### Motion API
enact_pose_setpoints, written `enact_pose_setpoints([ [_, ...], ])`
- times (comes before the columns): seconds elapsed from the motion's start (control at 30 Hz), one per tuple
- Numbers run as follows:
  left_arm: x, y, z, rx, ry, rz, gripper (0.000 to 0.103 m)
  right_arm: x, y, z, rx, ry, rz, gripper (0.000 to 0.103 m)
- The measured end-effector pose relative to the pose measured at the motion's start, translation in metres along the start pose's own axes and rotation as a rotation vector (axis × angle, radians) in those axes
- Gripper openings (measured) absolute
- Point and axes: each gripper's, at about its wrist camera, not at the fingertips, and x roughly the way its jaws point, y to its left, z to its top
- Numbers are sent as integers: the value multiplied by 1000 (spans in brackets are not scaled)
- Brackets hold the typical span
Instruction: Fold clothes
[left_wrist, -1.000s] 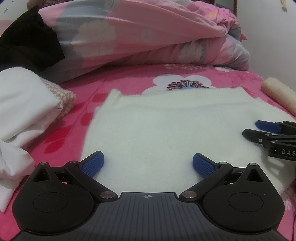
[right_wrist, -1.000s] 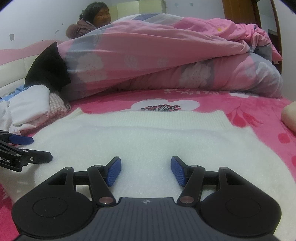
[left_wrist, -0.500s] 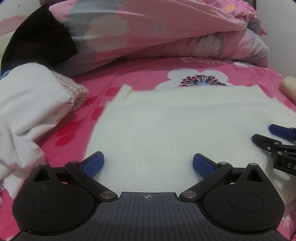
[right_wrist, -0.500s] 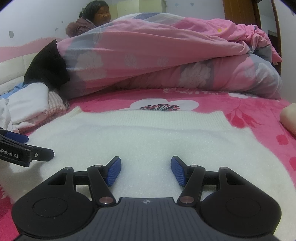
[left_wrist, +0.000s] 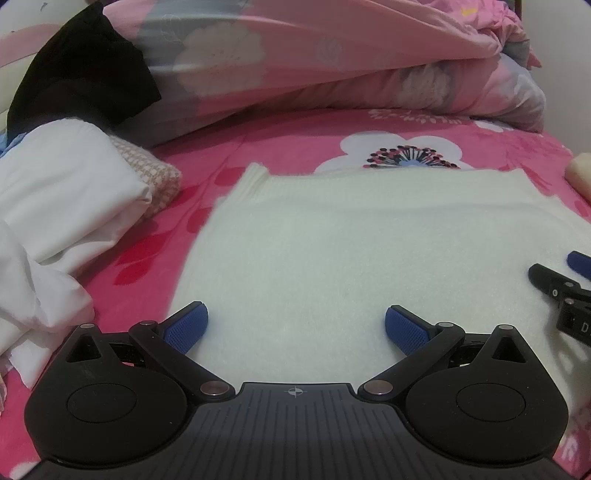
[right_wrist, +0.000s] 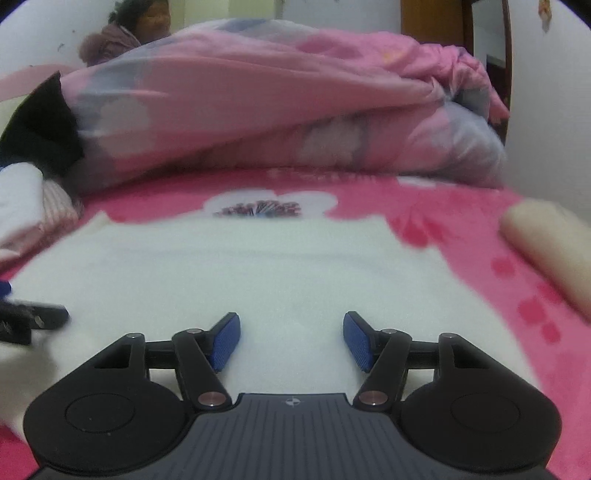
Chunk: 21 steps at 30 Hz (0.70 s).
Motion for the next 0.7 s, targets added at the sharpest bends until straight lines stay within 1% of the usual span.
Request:
enact_pose_setpoints([
  [0.27,-2,-1,2,-6,5,12,103,-2,-1,-4,-5,-12,1,69],
  [0.4,-12,-6,8,-21,-39,-2,103,0,-1,-4,-6,-17,0,69],
  [0.47,-13,-12,12,-13,-48,-15,103,0,-1,-4,-6,-18,0,69],
  [0.57,-7,-20,14,-5,-33,-30,103,1,0,-4,-8,-18,-2,69],
  [0.67,5,-26,10,-4,6,-27,103,0,0,-5,-8,-21,-3,69],
  [0.7,6,-26,7,-13,1,-27,103,0,0,-5,-9,-22,-3,69],
])
